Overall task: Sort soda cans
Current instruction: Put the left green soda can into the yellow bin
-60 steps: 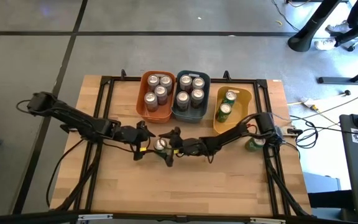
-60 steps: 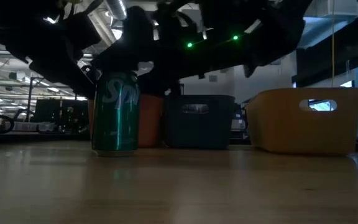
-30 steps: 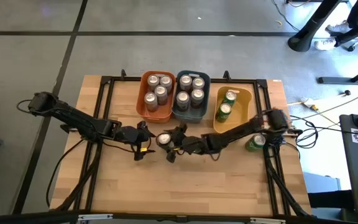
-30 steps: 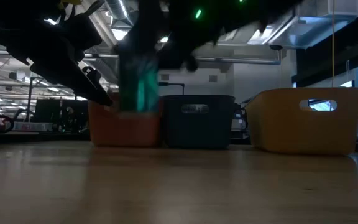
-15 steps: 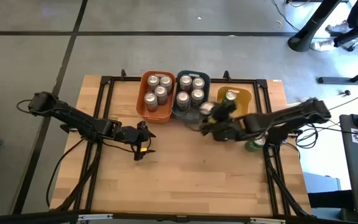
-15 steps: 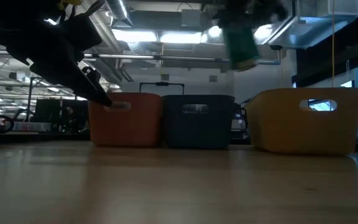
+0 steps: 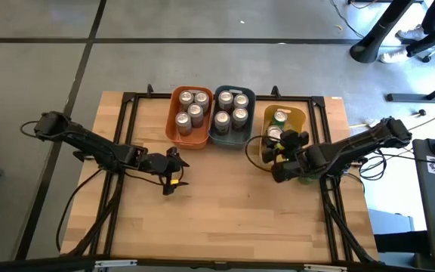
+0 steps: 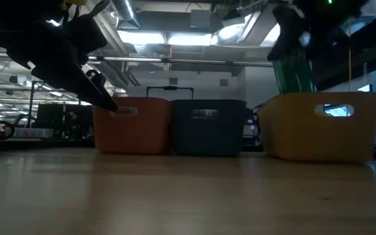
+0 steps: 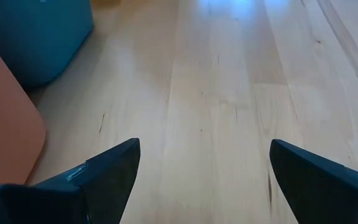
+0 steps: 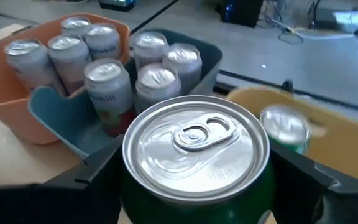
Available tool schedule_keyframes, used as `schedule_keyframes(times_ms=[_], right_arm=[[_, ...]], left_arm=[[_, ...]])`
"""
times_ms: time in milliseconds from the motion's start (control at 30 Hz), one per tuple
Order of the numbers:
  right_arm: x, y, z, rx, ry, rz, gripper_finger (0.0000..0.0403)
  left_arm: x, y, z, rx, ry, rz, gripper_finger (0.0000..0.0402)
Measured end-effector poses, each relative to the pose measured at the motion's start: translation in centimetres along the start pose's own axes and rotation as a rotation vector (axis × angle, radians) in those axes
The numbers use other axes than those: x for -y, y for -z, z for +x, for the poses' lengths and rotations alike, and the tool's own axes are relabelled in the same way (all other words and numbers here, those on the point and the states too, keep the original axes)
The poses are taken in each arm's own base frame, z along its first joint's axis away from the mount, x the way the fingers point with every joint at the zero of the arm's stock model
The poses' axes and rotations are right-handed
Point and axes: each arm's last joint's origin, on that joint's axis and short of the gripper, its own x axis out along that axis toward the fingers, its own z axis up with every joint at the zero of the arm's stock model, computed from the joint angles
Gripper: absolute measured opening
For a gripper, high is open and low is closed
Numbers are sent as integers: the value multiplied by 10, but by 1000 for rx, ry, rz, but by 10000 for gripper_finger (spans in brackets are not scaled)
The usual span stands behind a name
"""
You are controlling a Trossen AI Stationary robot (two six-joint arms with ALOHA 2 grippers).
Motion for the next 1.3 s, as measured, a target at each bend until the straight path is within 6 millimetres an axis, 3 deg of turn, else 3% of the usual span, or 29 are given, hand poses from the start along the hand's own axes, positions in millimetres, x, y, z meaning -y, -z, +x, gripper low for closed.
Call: schedule_keyframes(times_ms=[333, 567, 833, 1067, 1300], right_arm=[[9, 63, 31, 44, -47, 152, 290], [15, 86, 42, 58, -54, 176, 290], [15, 96, 48, 76, -31, 152, 291], [15, 98, 49, 70, -27, 136, 386], [10, 89, 45, 44, -35, 56, 347]], left_arm=[[0, -1, 0, 6, 1, 16, 347], [0, -1, 0, 6, 1, 18, 347], [-2, -2, 0, 17, -6, 9, 347], [-3, -2, 1, 19, -11, 3, 347], [-3, -2, 1, 19, -11, -1, 347]])
